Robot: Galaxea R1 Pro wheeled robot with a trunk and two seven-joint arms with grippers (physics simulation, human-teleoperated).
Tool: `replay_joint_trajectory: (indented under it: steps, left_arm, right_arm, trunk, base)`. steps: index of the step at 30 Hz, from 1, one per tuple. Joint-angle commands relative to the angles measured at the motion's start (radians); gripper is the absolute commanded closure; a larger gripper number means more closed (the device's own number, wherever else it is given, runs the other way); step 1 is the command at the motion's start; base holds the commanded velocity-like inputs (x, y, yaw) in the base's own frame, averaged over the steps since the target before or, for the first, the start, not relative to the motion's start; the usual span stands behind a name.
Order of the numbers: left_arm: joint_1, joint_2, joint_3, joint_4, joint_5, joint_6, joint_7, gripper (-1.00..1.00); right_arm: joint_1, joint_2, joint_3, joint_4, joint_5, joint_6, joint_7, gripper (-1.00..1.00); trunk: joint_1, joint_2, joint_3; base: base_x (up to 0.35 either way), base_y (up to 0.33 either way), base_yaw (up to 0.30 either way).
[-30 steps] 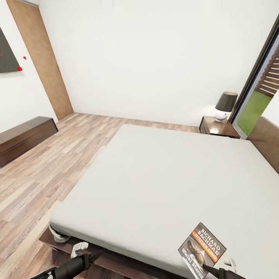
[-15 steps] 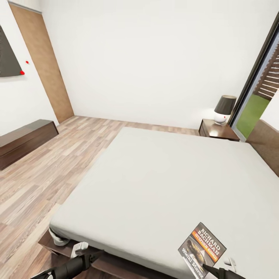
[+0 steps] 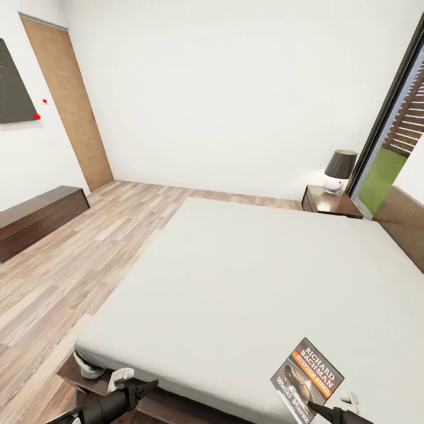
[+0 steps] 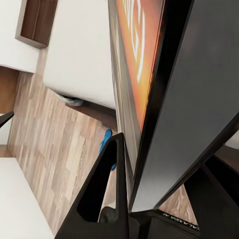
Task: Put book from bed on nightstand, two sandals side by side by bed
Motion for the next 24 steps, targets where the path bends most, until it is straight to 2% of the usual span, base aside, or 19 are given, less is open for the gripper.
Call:
replay_joint_trajectory:
  steps: [1,24]
  left_arm:
    - [0.000,0.001,-0.006,-0.001,0.010,0.009,-0.001,-1.00]
    - [0.000,0.001,-0.006,-0.001,0.010,0.009,0.000,-1.00]
  right_arm:
    - [-0.001,0.000,0.007,0.000,-0.006,0.000,0.003,1.00]
    - [-0.001,0.000,0.007,0.000,-0.006,0.001,0.001,1.00]
  trunk:
    - [0.000,-0.001,0.000]
    - [0.000,-0.001,0.037]
  base:
    - [0.000,0.000,0.000]
    - [0.000,0.000,0.000]
